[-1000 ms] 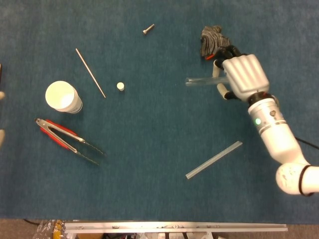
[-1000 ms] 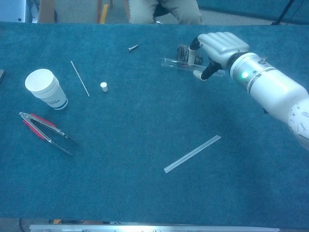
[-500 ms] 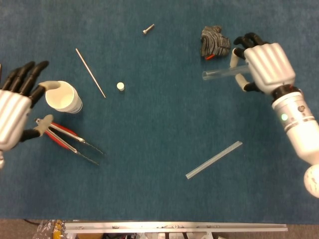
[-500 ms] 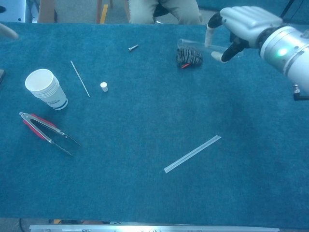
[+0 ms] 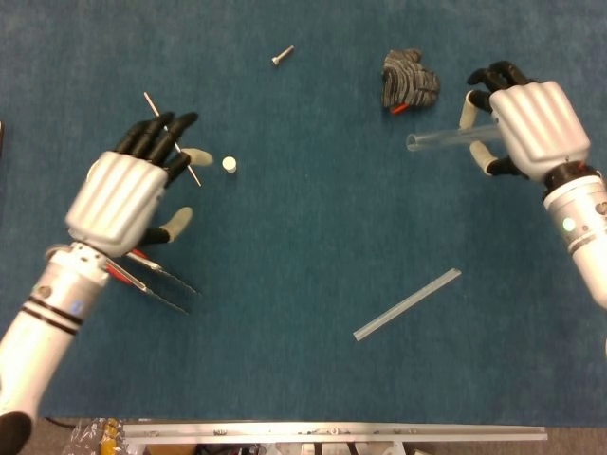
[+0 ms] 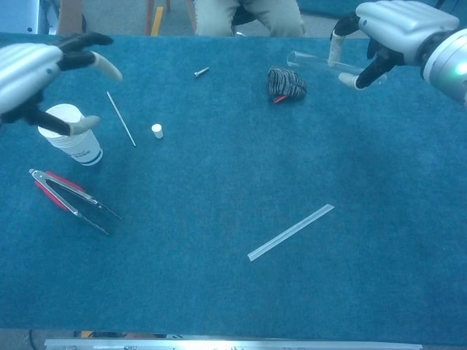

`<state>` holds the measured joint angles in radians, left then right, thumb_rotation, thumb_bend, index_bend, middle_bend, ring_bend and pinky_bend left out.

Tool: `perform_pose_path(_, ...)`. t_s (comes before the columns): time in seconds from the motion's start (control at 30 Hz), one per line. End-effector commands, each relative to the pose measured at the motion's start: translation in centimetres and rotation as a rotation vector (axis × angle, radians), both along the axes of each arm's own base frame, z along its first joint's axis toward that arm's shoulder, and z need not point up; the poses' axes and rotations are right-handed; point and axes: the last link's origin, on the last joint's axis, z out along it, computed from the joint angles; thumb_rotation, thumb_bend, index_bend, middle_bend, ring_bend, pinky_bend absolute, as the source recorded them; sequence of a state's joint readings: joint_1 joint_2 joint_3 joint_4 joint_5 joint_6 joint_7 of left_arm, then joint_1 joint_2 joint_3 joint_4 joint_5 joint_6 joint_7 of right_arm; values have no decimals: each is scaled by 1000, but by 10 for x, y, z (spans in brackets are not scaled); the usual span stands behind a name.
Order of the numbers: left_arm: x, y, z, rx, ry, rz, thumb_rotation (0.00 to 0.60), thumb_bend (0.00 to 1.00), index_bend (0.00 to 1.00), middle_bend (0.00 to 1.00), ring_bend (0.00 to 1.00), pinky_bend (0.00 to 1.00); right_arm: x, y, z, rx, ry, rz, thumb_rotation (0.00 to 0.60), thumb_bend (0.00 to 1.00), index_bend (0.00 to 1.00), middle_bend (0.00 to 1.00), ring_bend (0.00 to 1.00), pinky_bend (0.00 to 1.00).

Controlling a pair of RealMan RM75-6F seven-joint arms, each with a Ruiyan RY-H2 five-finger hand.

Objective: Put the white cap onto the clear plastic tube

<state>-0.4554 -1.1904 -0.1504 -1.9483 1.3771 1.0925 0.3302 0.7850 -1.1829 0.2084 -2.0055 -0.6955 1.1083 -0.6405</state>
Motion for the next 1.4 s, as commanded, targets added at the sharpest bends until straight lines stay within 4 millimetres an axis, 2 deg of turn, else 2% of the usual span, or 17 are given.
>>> perform_pose_path(0.03,7,7,-14,-19,28,-12,600,318,292,38,0,0,-2,0,1,2,-3,-4,600,404,645,243,140,403)
perform_pose_path(0.43,24,35,-60,-52,171,15,600,318,332,33,0,0,-10,-6,5,1,-5,-22,600,402,652,243,140,403)
perform_pose_path(0.73,26,52,-86,-36,239,63,600,318,359,32,0,0,-14,-10,6,4,-2,-25,600,402,651,243,140,403)
perform_pose_path(1.4,15,78,-120,-10,298,173,600,318,369,24,0,0,-22,-13,5,11,-7,-36,600,402,654,243,140,403)
